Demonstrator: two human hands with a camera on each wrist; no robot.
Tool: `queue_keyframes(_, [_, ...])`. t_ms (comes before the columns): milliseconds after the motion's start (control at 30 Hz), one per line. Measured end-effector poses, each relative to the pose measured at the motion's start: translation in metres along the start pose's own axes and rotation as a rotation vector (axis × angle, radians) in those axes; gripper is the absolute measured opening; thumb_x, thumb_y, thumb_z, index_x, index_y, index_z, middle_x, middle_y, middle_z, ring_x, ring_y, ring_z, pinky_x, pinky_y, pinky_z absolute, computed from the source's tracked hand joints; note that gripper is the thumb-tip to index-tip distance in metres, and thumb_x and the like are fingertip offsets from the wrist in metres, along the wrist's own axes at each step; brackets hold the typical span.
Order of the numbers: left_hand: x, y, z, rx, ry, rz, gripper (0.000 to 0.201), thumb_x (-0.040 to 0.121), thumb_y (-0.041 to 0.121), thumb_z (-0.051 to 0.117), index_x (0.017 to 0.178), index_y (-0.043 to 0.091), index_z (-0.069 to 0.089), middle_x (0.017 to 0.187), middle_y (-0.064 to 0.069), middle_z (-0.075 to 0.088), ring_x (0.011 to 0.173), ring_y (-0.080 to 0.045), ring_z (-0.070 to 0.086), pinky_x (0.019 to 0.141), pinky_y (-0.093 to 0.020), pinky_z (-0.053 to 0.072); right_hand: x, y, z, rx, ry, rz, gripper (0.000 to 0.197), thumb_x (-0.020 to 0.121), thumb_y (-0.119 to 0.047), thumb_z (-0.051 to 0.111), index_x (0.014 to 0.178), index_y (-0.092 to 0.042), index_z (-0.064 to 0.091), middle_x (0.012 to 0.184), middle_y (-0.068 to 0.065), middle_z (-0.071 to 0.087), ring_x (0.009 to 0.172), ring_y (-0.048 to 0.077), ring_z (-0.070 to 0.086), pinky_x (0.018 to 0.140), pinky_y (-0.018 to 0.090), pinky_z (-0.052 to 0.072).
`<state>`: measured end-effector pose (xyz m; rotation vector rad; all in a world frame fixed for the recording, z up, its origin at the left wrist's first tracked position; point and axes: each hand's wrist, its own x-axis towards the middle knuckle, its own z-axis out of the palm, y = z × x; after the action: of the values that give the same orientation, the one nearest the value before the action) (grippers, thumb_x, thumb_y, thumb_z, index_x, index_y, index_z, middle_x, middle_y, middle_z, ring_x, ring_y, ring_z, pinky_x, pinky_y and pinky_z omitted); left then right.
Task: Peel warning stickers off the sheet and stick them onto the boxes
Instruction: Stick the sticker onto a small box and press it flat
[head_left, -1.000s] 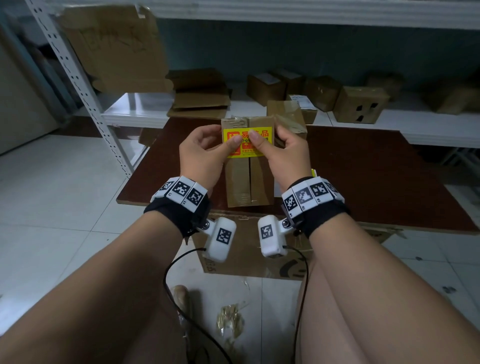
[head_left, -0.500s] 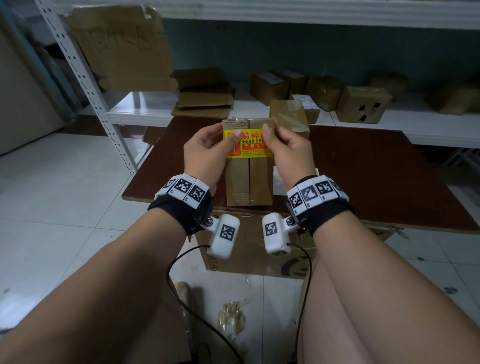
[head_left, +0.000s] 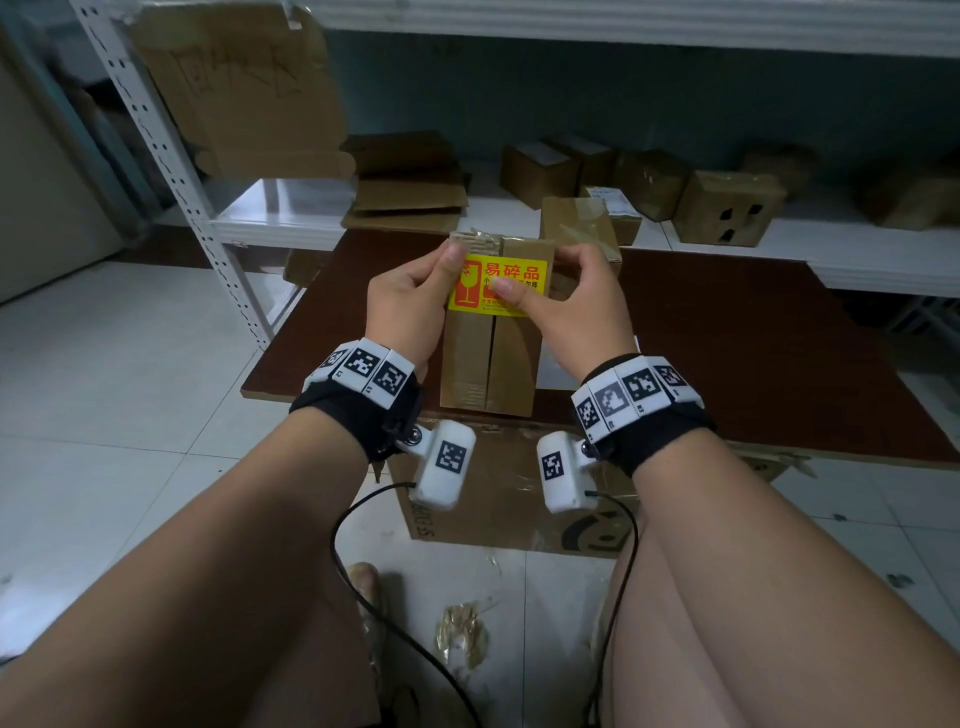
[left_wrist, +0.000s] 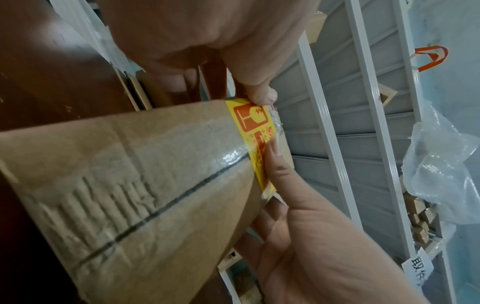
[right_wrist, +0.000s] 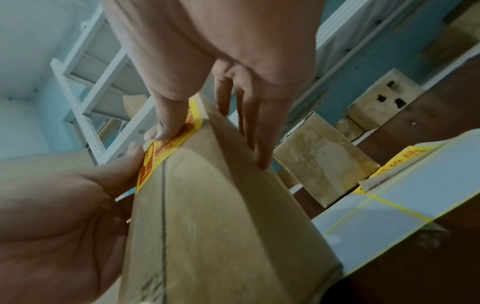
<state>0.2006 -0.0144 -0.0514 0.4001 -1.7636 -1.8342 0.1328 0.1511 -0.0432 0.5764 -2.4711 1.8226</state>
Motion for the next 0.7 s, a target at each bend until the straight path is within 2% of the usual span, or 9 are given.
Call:
queue_keyframes(67, [0.003,-0.001,-0.001,0.007,-0.028,-0.009,0.039,0.104,0.035,0.067,0.135,0.011,0.073,0.121,-0.002,0.080,0.116,-0.012,0.076,0.107,-0.039,0.059,0.002,0.001,-0.003,0.009,-0.041,-0.005,0.070,0.081,-0.037,0.093,0.138,-0.019,0.057,0.116,-0.021,0.064,0.107,-0.008,0.061,0.088,0.009,0.049])
queue_keyframes(167, [0.003,-0.001,-0.001,0.024,-0.116,-0.021,0.042,0.102,0.025,0.072,0.143,0.014,0.067,0.120,0.000,0.081,0.114,-0.012,0.076,0.101,-0.035,0.062,0.008,0.007,-0.007,0.023,-0.100,-0.004,0.074,0.082,-0.027,0.093,0.145,-0.017,0.055,0.141,-0.006,0.066,0.132,0.008,0.061,0.112,0.035,0.053])
queue_keyframes(267, [0.007,-0.002,-0.008,0.040,-0.204,-0.047,0.054,0.097,0.015,0.077,0.149,0.015,0.061,0.129,-0.001,0.078,0.122,-0.015,0.073,0.105,-0.040,0.060,0.012,0.010,-0.016,0.088,-0.171,-0.001,0.069,0.089,-0.011,0.085,0.150,-0.013,0.054,0.145,0.001,0.066,0.135,0.011,0.061,0.117,0.041,0.051])
queue_keyframes(400, [0.013,-0.002,-0.023,0.055,-0.319,-0.119,0.071,0.089,0.005,0.081,0.154,0.016,0.055,0.141,0.000,0.071,0.133,-0.018,0.067,0.112,-0.049,0.055,0.014,0.016,-0.026,0.154,-0.307,0.044,0.065,0.096,0.000,0.075,0.154,-0.019,0.054,0.145,0.002,0.068,0.140,0.015,0.060,0.121,0.048,0.047])
queue_keyframes(467, [0.012,-0.002,-0.025,0.057,-0.355,-0.130,0.076,0.088,-0.004,0.079,0.156,0.013,0.051,0.146,-0.005,0.068,0.135,-0.022,0.065,0.116,-0.050,0.051,0.011,0.016,-0.025,0.197,-0.288,0.075,0.060,0.094,-0.012,0.080,0.149,-0.024,0.059,0.139,-0.001,0.072,0.136,0.016,0.064,0.118,0.051,0.049])
queue_keyframes(533, [0.008,-0.002,-0.022,0.042,-0.383,-0.128,0.073,0.089,-0.011,0.074,0.155,0.009,0.052,0.147,-0.009,0.067,0.135,-0.025,0.065,0.114,-0.045,0.053,0.007,0.009,-0.022,0.230,-0.171,0.102,0.057,0.086,-0.039,0.086,0.137,-0.026,0.066,0.129,-0.005,0.077,0.126,0.013,0.070,0.112,0.050,0.055])
queue_keyframes(600, [0.003,0.000,-0.018,0.017,-0.404,-0.144,0.063,0.093,-0.013,0.068,0.151,0.008,0.056,0.137,-0.012,0.072,0.124,-0.020,0.072,0.097,-0.031,0.062,0.004,0.005,-0.019,0.232,-0.015,0.091,0.056,0.083,-0.051,0.086,0.129,-0.024,0.070,0.123,-0.007,0.078,0.117,0.009,0.073,0.108,0.045,0.058])
queue_keyframes(633, [0.000,0.001,-0.015,0.008,-0.406,-0.150,0.060,0.094,-0.011,0.068,0.149,0.009,0.059,0.131,-0.011,0.075,0.114,-0.015,0.075,0.086,-0.024,0.063,0.003,0.003,-0.019,0.204,0.049,0.079,0.055,0.083,-0.053,0.087,0.126,-0.024,0.069,0.122,-0.008,0.077,0.116,0.007,0.072,0.107,0.042,0.058])
queue_keyframes(700, [-0.004,0.001,-0.010,0.010,-0.385,-0.137,0.052,0.097,0.000,0.072,0.146,0.013,0.063,0.127,-0.009,0.078,0.105,-0.009,0.075,0.077,-0.019,0.060,0.002,0.003,-0.018,0.123,0.112,0.061,0.055,0.080,-0.054,0.089,0.121,-0.028,0.065,0.124,-0.010,0.074,0.117,0.008,0.069,0.107,0.041,0.057])
